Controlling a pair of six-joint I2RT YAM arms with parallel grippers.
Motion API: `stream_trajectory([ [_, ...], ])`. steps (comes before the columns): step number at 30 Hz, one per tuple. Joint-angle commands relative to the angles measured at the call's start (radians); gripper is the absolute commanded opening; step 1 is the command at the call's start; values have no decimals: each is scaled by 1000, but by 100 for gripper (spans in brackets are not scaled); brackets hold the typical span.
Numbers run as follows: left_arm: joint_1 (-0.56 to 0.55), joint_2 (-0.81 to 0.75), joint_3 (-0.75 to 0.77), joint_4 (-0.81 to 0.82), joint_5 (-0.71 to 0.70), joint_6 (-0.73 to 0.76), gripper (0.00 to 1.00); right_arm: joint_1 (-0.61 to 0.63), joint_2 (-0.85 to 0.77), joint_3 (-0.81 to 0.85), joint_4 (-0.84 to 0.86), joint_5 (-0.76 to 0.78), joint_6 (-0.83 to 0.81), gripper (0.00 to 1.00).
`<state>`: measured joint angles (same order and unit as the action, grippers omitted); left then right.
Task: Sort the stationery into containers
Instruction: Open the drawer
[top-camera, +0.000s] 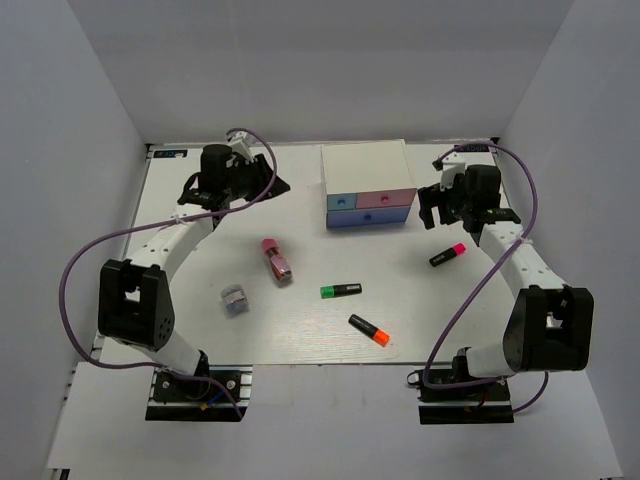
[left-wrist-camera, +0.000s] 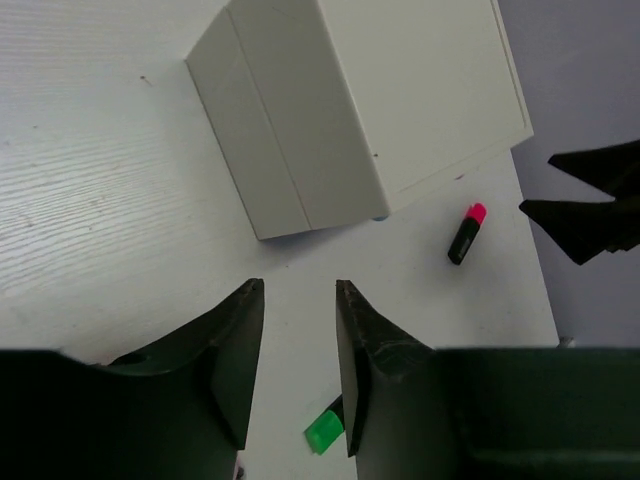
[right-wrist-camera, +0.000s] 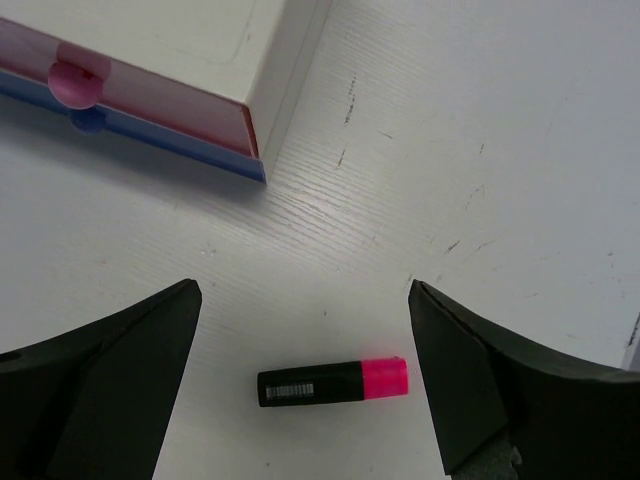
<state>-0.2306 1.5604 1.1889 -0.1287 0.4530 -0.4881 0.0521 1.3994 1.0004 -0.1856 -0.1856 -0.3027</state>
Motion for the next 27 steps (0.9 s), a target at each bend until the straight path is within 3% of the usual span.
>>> stream_trajectory([
  [1,-50,7,32,47,53,-20,44,2,-53,-9,-14,-17,-120,90],
  [6,-119,84,55,51,53,-44,44,2,-94,-66,-52,-77,-188,90],
  [11,-200,118,80,66,35,-93,57,-3,-99,-77,-41,-185,-69,89],
  [13,-220,127,34,128,23,-124,59,-5,-96,-78,-11,-210,-20,66],
  [14,-239,116,11,164,1,-145,60,-6,-94,-85,3,-209,3,38],
  [16,-257,101,-81,312,-22,-223,62,-5,-93,-85,40,-210,83,23],
  [22,-328,92,-204,512,-213,-317,66,-4,-76,-100,113,-230,221,22],
  [27,-355,138,-227,561,-339,-339,66,-5,-82,-115,143,-235,260,23],
])
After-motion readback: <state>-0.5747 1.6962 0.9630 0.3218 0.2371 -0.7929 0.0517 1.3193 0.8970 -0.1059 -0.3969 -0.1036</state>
